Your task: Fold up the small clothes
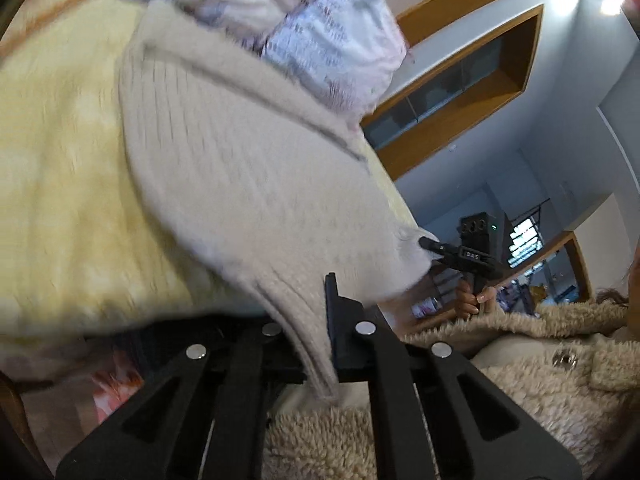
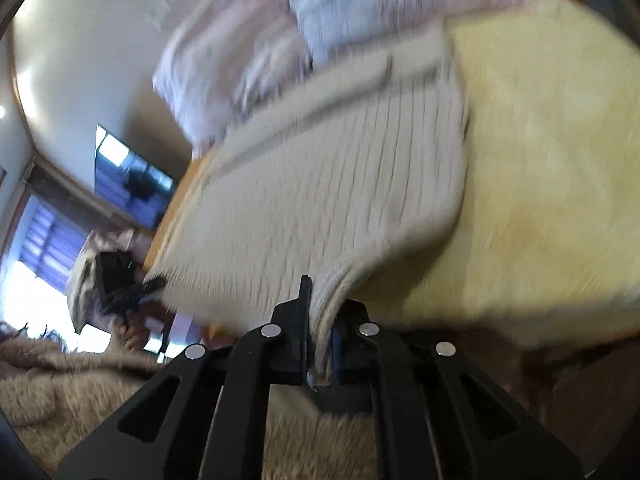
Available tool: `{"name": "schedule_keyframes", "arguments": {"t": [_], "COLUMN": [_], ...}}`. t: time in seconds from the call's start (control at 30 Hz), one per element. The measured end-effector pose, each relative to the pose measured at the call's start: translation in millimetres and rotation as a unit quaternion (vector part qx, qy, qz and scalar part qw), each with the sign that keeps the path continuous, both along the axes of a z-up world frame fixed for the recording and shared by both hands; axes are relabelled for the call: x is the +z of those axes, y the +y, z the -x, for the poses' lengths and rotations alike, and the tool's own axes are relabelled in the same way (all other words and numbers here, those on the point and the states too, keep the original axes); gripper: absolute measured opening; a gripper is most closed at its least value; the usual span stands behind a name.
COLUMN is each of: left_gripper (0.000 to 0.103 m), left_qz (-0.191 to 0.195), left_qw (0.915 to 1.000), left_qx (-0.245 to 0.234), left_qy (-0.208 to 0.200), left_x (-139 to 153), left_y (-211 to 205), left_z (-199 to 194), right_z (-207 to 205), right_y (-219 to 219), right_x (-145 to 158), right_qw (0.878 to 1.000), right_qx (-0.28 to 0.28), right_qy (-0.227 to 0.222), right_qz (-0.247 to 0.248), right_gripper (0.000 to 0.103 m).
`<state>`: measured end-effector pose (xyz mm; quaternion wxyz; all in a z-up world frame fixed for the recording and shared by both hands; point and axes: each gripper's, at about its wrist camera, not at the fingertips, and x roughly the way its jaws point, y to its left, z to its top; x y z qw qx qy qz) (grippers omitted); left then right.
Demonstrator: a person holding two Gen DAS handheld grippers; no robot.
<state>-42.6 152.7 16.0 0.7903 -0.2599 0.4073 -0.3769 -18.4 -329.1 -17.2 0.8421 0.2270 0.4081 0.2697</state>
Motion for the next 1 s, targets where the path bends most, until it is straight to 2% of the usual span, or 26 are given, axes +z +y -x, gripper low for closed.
{"name": "schedule_keyframes", "arguments": {"t": [0.13,0.23,0.4,0.6,0.83,1.0], "left_gripper": [0.006,0.006,0.005,0.005,0.005,0.005], "left_qz": [-0.012,-0.026,-0.038,-0.078,-0.08,-0.078], "left_qw": [0.9989,0.9967,0.9914,0.985,0.9827,0.9802], "left_qx": [0.033,0.059,0.117,0.149,0.163,0.175], "left_qy": [-0.031,-0.048,-0.043,-0.038,-0.034,-0.049], "left_x": [20.9,36.3,51.9,65.4,75.3,94.3], "left_y": [8.6,12.5,22.9,17.5,13.9,14.9], "left_z": [-11.8,-26.3,-65.7,-121.2,-154.5,-178.6], "right_z": [-7.8,-18.5,-41.7,-67.0,-90.3,-109.5], "right_y": [-13.5,-14.4,-4.9,6.2,7.5,14.0], "right_x": [21.0,28.3,33.5,43.7,51.9,73.6], "right_qw": [0.996,0.99,0.978,0.969,0.965,0.957], "right_qx": [-0.064,-0.094,-0.132,-0.157,-0.171,-0.177], "right_qy": [-0.07,-0.104,-0.153,-0.176,-0.182,-0.205], "right_qz": [-0.001,0.016,0.047,0.072,0.08,0.105], "right_gripper": [0.008,0.008,0.008,0.008,0.008,0.008]}}
